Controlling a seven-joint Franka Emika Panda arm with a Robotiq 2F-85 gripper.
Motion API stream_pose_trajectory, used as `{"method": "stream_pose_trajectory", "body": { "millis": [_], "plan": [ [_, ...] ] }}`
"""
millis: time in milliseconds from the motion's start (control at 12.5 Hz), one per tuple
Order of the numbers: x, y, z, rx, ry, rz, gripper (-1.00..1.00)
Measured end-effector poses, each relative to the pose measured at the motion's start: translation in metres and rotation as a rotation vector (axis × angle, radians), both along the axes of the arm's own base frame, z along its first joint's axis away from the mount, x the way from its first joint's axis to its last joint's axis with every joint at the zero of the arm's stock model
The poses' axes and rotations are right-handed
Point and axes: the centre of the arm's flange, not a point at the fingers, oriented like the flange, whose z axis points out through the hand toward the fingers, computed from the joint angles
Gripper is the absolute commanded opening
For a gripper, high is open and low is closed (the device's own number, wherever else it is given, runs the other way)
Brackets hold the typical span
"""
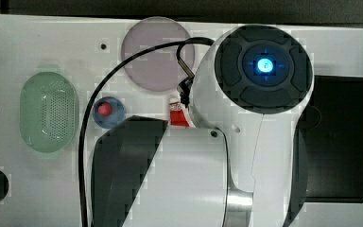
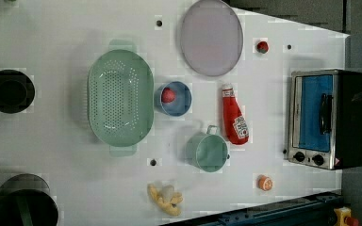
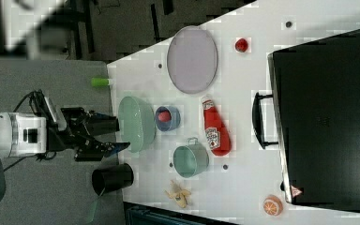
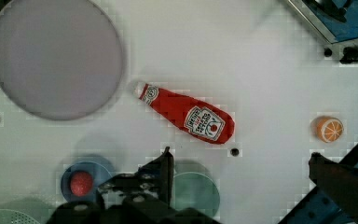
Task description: Pick ketchup from table and place on plate.
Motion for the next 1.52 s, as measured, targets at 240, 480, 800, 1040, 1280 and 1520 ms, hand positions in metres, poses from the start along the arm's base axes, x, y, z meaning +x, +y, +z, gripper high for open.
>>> {"method": "stream_pose_trajectory", "body": {
  "millis": [240, 480, 800, 1040, 1280, 1520],
  "plan": [
    [0.015, 0.008, -0.038, 0.007, 0.053, 0.088, 1.0],
    [0.026, 0.028, -0.1, 0.026, 0.07, 0.287, 1.0],
    [0.008, 0.036, -0.175, 0.082, 0.089, 0.597, 1.0],
    [-0.002, 0.032, -0.216, 0.087, 0.045, 0.756, 1.0],
    [-0.019, 0.035, -0.259, 0.076, 0.007, 0.906, 1.0],
    [-0.03, 0.034, -0.313, 0.097, 0.021, 0.975, 1.0]
  ]
}}
